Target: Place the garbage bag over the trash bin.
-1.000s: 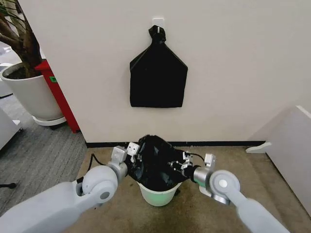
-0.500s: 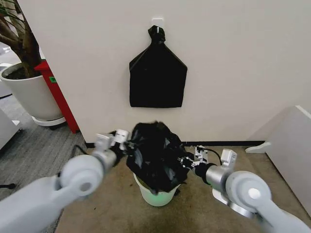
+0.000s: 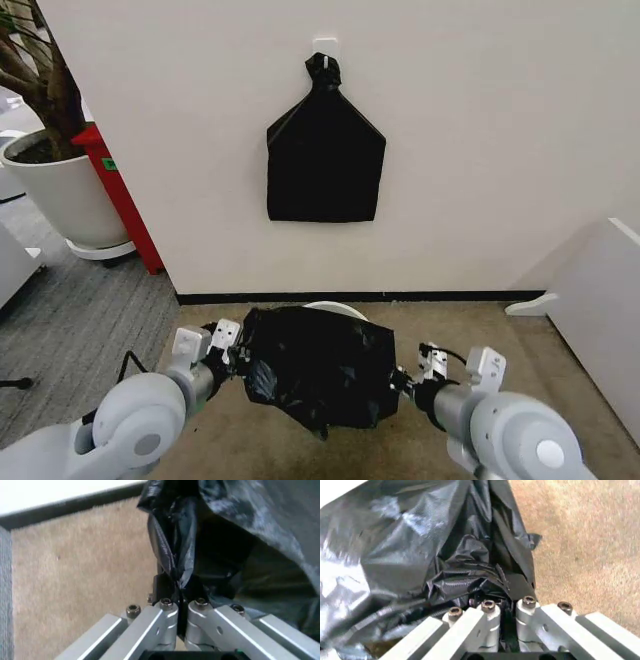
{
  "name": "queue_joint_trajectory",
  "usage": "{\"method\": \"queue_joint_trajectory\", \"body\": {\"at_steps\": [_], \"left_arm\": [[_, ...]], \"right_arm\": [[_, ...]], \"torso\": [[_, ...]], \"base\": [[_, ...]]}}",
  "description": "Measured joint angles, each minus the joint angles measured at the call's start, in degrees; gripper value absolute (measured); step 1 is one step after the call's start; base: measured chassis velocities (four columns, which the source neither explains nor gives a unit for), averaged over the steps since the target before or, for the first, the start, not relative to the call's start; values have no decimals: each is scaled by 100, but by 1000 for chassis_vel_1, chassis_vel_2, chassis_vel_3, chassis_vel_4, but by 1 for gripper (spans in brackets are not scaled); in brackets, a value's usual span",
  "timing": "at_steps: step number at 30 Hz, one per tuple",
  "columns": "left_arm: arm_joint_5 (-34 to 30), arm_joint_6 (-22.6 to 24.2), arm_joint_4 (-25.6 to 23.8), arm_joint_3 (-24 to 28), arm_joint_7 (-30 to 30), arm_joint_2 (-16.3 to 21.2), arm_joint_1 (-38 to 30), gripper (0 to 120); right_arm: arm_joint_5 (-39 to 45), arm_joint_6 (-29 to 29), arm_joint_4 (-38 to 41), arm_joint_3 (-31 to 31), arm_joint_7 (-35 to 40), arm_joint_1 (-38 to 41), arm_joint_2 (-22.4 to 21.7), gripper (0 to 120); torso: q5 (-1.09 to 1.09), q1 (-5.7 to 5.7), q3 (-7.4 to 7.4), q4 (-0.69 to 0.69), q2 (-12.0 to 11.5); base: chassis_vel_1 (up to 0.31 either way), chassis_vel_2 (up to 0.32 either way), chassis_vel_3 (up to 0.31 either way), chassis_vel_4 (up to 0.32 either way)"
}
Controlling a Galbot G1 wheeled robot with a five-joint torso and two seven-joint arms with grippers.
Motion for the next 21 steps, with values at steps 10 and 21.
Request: {"method": "queue_joint_trajectory", "body": {"at_steps": [10, 21], "left_arm": [[609, -205, 709, 354, 314, -513, -155, 0], [1205, -518, 1373, 732, 792, -889, -616, 0]], "right_arm": [[-739, 140, -814, 10, -674, 72, 322, 0], [-1224, 137, -1591, 63, -1454, 113, 387, 0]], "torso": [[-1, 0, 1, 0, 0], [0, 0, 1, 0, 0]], "base": [[0, 0, 0, 0], [0, 0, 0, 0]]}}
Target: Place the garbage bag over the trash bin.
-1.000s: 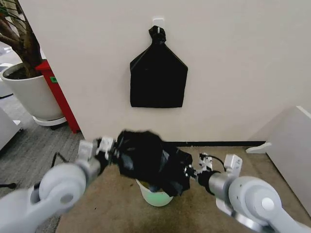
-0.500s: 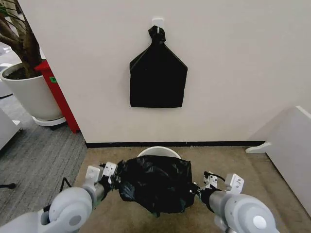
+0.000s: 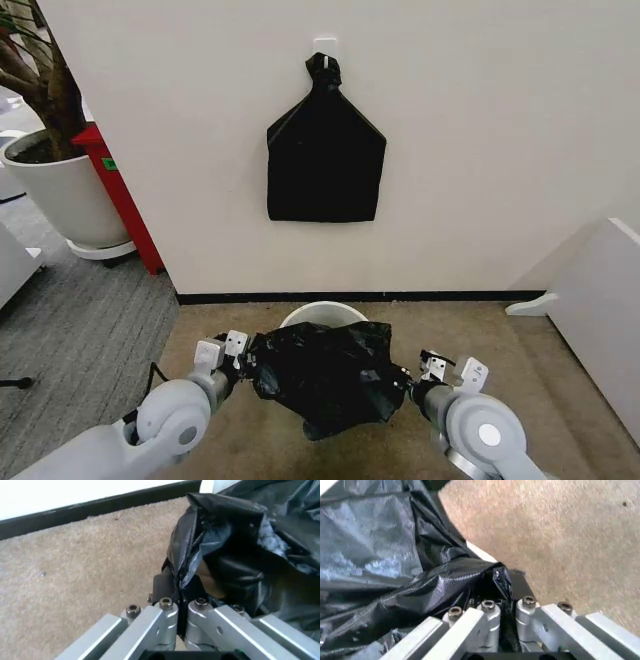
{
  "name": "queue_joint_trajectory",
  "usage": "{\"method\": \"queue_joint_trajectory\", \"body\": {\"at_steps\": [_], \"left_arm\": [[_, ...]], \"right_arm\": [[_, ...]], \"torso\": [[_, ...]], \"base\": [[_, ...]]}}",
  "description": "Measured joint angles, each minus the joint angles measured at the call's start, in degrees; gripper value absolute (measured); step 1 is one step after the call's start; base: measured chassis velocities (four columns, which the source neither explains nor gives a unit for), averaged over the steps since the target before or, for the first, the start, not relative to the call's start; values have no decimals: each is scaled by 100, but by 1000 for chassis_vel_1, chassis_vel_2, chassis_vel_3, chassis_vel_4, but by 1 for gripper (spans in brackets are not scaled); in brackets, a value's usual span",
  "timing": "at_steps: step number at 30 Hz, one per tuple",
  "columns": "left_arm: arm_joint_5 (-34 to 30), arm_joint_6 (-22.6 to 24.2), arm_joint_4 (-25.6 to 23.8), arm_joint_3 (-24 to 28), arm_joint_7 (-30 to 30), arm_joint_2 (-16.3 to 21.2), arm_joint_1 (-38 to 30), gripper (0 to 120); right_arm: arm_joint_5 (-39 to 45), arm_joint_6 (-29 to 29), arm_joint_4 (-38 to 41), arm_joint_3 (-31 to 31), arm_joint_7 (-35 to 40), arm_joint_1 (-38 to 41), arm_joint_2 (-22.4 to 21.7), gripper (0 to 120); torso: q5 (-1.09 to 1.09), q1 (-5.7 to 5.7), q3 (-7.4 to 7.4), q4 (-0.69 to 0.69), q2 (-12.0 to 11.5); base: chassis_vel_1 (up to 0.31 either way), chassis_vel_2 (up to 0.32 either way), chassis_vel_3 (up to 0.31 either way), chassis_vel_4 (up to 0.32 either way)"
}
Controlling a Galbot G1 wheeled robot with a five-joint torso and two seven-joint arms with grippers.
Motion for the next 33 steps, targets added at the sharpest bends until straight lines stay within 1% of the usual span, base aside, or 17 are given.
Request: {"method": "queue_joint_trajectory", "body": {"at_steps": [1, 3, 4, 8, 9, 12, 13, 20, 25, 26, 28, 33], "left_arm": [[0, 0, 0, 0, 0, 0, 0, 0], [23, -37, 66, 55, 47, -72, -81, 0], [33, -76, 115, 92, 66, -128, -123, 0], [96, -132, 221, 124, 129, -231, -114, 0], [96, -132, 221, 124, 129, -231, -114, 0], [170, -205, 336, 133, 215, -324, -97, 0], [186, -231, 370, 137, 237, -350, -107, 0], [233, -472, 566, 143, 376, -494, -240, 0], [291, -670, 717, 82, 450, -610, -232, 0], [291, -670, 717, 82, 450, -610, -232, 0], [323, -723, 757, 54, 465, -633, -172, 0], [434, -727, 765, -39, 473, -643, 118, 0]], "right_arm": [[0, 0, 0, 0, 0, 0, 0, 0], [-129, 94, -132, 22, -291, 12, 48, 0], [-229, 148, -231, 30, -574, 6, 76, 0], [-459, 311, -506, 31, -1271, -20, 170, 0], [-459, 311, -506, 31, -1271, -20, 170, 0], [-855, 592, -880, 40, -2082, -18, 237, 0], [-940, 643, -970, 49, -2241, -11, 247, 0], [-1119, 776, -1233, 91, -2725, 26, 272, 0], [-1452, 876, -1549, 72, -3342, 66, 335, 0], [-1452, 876, -1549, 72, -3342, 66, 335, 0], [-1554, 929, -1707, 59, -3522, 133, 383, 0], [-1589, 937, -1783, 39, -3576, 166, 421, 0]], "torso": [[0, 0, 0, 0, 0], [0, 0, 0, 0, 0], [1, 0, 0, 0, 0], [1, 0, 0, 0, 0], [1, 0, 0, 0, 0], [1, 0, 0, 1, 0], [0, 0, 0, 1, 0], [0, 0, 0, 0, 0], [0, 0, 0, 0, 0], [0, 0, 0, 0, 0], [0, 0, 0, 0, 0], [0, 0, 0, 0, 0]], "base": [[0, 0, 0, 0], [0, 0, 0, 0], [0, 0, 0, 0], [0, 0, 0, 0], [0, 0, 0, 0], [0, 0, 0, 0], [0, 0, 0, 0], [0, 0, 0, 0], [0, 0, 0, 0], [0, 0, 0, 0], [0, 0, 0, 0], [0, 0, 0, 0]]}}
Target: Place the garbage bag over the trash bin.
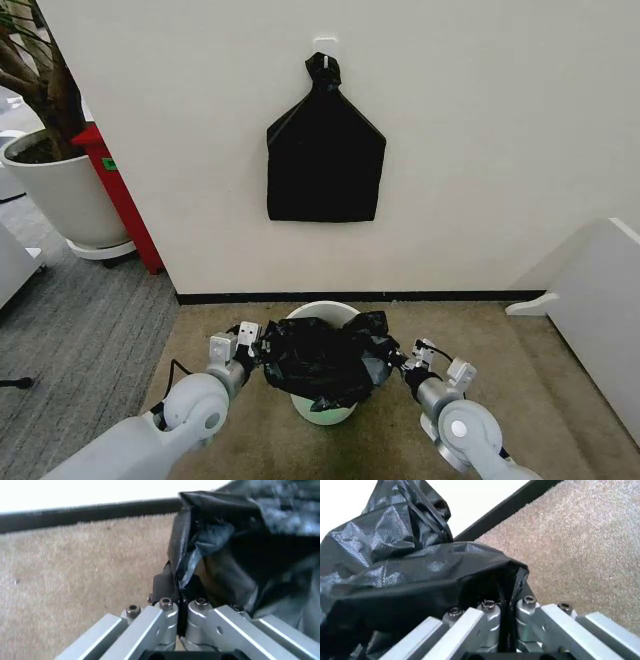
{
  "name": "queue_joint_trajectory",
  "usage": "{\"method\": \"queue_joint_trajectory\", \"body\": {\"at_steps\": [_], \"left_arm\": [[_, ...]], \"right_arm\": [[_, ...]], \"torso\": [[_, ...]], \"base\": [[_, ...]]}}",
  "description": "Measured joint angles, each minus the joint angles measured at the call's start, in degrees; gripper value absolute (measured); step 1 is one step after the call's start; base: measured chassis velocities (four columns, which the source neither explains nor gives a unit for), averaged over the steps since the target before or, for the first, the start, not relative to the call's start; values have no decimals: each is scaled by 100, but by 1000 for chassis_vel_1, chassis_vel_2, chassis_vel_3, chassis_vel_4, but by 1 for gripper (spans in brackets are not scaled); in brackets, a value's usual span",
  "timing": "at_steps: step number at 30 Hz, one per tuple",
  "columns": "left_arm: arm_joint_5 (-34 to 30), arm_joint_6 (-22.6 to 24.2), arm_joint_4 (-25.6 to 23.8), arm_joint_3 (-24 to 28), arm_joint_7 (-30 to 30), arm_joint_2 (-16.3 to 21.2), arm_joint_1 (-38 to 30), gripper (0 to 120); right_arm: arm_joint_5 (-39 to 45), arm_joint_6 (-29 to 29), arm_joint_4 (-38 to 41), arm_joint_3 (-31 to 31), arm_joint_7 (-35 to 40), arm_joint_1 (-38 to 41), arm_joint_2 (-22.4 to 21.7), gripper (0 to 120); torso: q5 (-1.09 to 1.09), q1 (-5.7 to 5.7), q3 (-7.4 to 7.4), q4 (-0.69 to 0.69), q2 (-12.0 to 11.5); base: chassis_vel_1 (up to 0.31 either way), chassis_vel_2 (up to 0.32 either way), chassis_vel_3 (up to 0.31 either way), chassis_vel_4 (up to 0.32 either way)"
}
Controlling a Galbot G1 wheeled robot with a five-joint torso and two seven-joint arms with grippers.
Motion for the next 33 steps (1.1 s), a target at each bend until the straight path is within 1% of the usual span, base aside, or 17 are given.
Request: {"method": "queue_joint_trajectory", "body": {"at_steps": [1, 6, 9, 13, 16, 18, 21, 30, 31, 33], "left_arm": [[0, 0, 0, 0, 0, 0, 0, 0], [260, -19, 48, -58, 109, -59, 413, 0], [312, -31, 119, -55, 135, -125, 427, 0], [440, -100, 399, 75, 182, -362, 169, 0], [462, -118, 481, 125, 187, -430, 42, 0], [480, -140, 547, 177, 189, -489, -93, 0], [494, -164, 553, 203, 189, -500, -155, 0], [670, -216, 665, 198, 224, -491, -35, 0], [694, -217, 655, 200, 219, -489, -23, 0], [697, -216, 586, 197, 185, -487, -16, 0]], "right_arm": [[0, 0, 0, 0, 0, 0, 0, 0], [-13, -20, 86, -11, 29, -85, -16, 0], [-21, -19, 77, -11, 28, -93, -12, 0], [-27, 101, -90, -10, -149, -61, 24, 0], [-24, 150, -212, 4, -320, -22, 44, 0], [-28, 246, -404, 33, -590, 59, 63, 0], [-72, 280, -590, 55, -825, 154, 78, 0], [-143, 263, -810, 27, -1079, 209, 92, 0], [-154, 224, -766, 27, -1080, 187, 70, 1], [-194, 203, -660, 27, -1077, 147, 9, 9]], "torso": [[0, 0, 0, 0, 0], [0, 0, -1, 1, 0], [-1, 0, -1, 1, 0], [0, 0, -1, 0, 0], [0, 0, 0, -1, 0], [0, 0, 0, 0, 0], [0, 0, 0, 0, 0], [0, 0, 0, 2, 0], [0, 0, 0, 1, 0], [0, 0, 0, 0, 0]], "base": [[0, 0, 0, 0], [0, 0, 0, 0], [0, 0, 0, 0], [0, 0, 0, 0], [0, 0, 0, 0], [0, 0, 0, 0], [0, 0, 0, 0], [0, 0, 0, 0], [0, 0, 0, 0], [0, 0, 0, 0]]}}
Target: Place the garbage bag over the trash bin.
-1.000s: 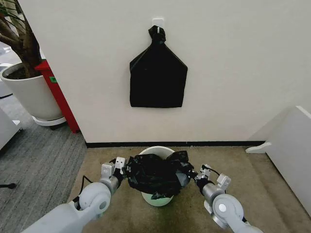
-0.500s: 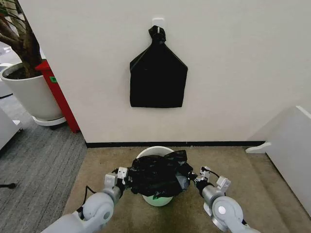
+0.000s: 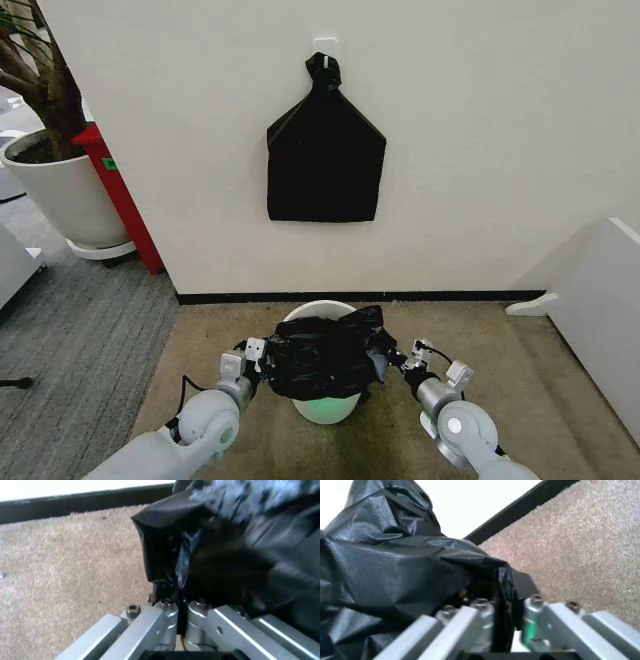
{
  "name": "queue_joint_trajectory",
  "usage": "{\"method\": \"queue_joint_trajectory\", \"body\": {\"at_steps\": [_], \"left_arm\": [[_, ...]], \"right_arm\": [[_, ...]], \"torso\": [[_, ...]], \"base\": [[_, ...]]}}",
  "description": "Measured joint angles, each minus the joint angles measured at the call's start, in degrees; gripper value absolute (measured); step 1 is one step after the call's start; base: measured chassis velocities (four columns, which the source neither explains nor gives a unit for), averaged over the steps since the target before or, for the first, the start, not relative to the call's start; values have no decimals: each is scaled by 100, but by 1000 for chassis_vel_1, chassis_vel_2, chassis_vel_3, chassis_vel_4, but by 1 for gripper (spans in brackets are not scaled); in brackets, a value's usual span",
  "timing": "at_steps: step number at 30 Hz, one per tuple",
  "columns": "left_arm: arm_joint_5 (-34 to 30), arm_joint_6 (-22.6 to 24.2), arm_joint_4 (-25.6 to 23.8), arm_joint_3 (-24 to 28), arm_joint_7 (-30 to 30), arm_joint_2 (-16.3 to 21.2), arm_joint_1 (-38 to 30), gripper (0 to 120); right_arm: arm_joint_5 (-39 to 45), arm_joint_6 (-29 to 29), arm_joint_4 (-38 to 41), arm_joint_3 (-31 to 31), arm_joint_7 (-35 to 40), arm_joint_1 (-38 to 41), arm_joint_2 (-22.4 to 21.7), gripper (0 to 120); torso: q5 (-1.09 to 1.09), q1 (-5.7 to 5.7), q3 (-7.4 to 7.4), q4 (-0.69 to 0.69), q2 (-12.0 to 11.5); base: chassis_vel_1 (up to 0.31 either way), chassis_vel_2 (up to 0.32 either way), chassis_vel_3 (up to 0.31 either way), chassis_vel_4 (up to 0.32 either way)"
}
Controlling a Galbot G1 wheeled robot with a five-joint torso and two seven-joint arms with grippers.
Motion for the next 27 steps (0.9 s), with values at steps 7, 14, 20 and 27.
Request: {"method": "queue_joint_trajectory", "body": {"at_steps": [7, 14, 20, 27], "left_arm": [[40, -48, -229, -73, -108, 111, 64, 16], [59, -53, -647, -408, -199, 357, 580, 41], [157, -51, -991, -693, -150, 555, 1129, 63], [169, -66, -940, -662, 2, 512, 971, 93]], "right_arm": [[-94, -25, 316, -5, 184, -116, -151, 34], [-69, -92, 844, 41, 501, -337, -270, 59], [-37, -173, 1153, 71, 781, -472, -319, 81], [70, -322, 1162, 108, 968, -395, -317, 100]], "torso": [[0, 0, 0, 0, 0], [0, 0, 0, -1, 0], [0, 0, -1, 1, 0], [0, 0, 0, -1, 0]], "base": [[0, 0, 0, 0], [0, 0, 0, 0], [0, 0, 0, 0], [0, 0, 0, 0]]}}
